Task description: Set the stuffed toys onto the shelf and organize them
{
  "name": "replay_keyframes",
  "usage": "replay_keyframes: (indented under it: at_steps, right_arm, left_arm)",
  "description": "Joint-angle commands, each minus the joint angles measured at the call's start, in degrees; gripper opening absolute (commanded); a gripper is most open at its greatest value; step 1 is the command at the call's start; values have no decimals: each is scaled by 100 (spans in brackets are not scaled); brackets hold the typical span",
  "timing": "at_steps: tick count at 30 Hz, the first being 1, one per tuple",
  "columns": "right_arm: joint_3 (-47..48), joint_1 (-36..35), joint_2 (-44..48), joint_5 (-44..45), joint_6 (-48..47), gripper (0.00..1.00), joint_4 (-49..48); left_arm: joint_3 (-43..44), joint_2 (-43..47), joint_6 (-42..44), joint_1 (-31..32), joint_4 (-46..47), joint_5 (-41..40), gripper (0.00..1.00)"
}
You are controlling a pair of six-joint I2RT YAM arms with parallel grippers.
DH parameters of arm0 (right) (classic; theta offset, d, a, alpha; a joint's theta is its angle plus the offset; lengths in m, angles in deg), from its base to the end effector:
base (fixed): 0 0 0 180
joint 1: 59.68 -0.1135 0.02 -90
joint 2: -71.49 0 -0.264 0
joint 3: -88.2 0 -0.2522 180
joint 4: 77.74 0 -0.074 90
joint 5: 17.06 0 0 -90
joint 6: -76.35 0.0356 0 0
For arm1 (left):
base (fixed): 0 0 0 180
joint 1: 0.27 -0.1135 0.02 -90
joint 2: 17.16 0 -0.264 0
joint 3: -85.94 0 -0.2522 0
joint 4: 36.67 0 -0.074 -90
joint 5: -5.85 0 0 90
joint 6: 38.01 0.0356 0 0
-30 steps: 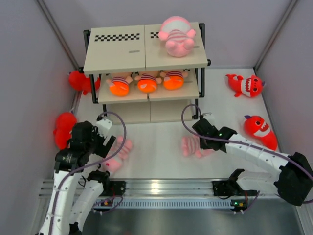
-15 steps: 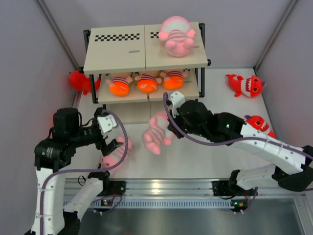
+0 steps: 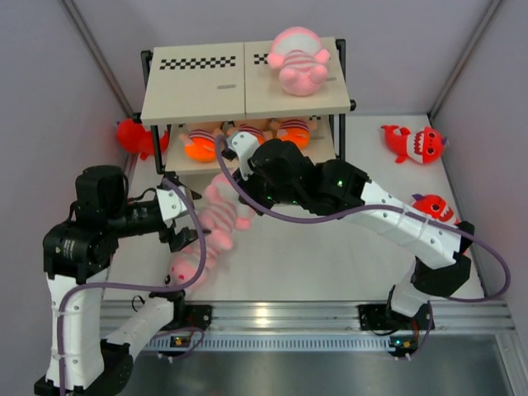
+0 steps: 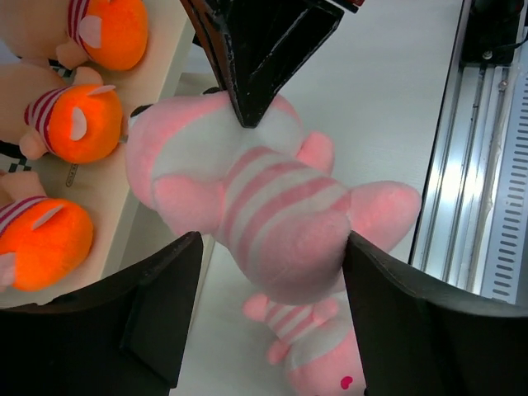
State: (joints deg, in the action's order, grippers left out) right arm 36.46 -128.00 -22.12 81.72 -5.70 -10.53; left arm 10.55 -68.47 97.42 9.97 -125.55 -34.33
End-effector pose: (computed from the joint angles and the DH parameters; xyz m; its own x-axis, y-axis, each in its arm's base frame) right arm 0.1292 0.3103 0.4616 -0.3174 -0.4283 -0.8461 -0.8350 0.5492 0.0352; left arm 0.0784 -0.0418 0.4654 0.1155 0.4462 -0.8874 0.9175 0.2944 0.2674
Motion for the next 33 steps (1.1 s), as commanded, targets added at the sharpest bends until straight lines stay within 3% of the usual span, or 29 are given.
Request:
replay_keyframes:
  at_steps: [1, 2, 3, 4, 6, 7, 8, 10, 17, 20, 24, 28, 33]
  right_arm:
    - [380, -112, 175, -332, -162, 0, -150]
    - [363, -121, 219, -394, -188, 0, -264]
    - [345, -112, 237, -533, -197, 0, -326]
    - [319, -121, 272, -596, -223, 0, -396]
    - [301, -112, 377, -640, -215, 5, -606]
    - [266, -112, 413, -605, -206, 28, -677]
    - [231, -121, 570, -553, -206, 45, -748]
    - [-39, -112, 920, -193, -206, 65, -1081]
    - [-1499, -103, 2379, 739, -179, 73, -2005]
    - [-1992, -112, 2793, 792, -127, 73, -2155]
    - [-2256, -103, 2953, 871, -109, 73, -2050]
    - [-2335, -103, 2874, 924, -153, 72, -1839]
    - [-2528, -103, 2883, 845, -135, 73, -1838]
  left_arm:
    - [117, -134, 300, 22, -56, -69, 70]
    - [109, -134, 396, 22, -56, -52, 52]
    - [126, -151, 414, 22, -65, -43, 17]
    - [152, -169, 423, 22, -48, -43, 0]
    - [371, -274, 353, 22, -48, -34, 0]
    - [503, -318, 274, 13, -39, -60, 0]
    - [835, -414, 12, 13, 118, -113, 0]
    - [1449, -529, -401, 4, 408, -235, 0]
    - [3620, -1398, -2711, 13, 1946, -1597, 0]
    - [4080, -1749, -3126, 13, 2544, -2361, 0]
    - [4125, -2207, -3128, 13, 3221, -2969, 0]
    - [3530, -2585, -3093, 13, 4186, -3347, 0]
    - [3080, -3034, -2883, 13, 4681, -3593, 0]
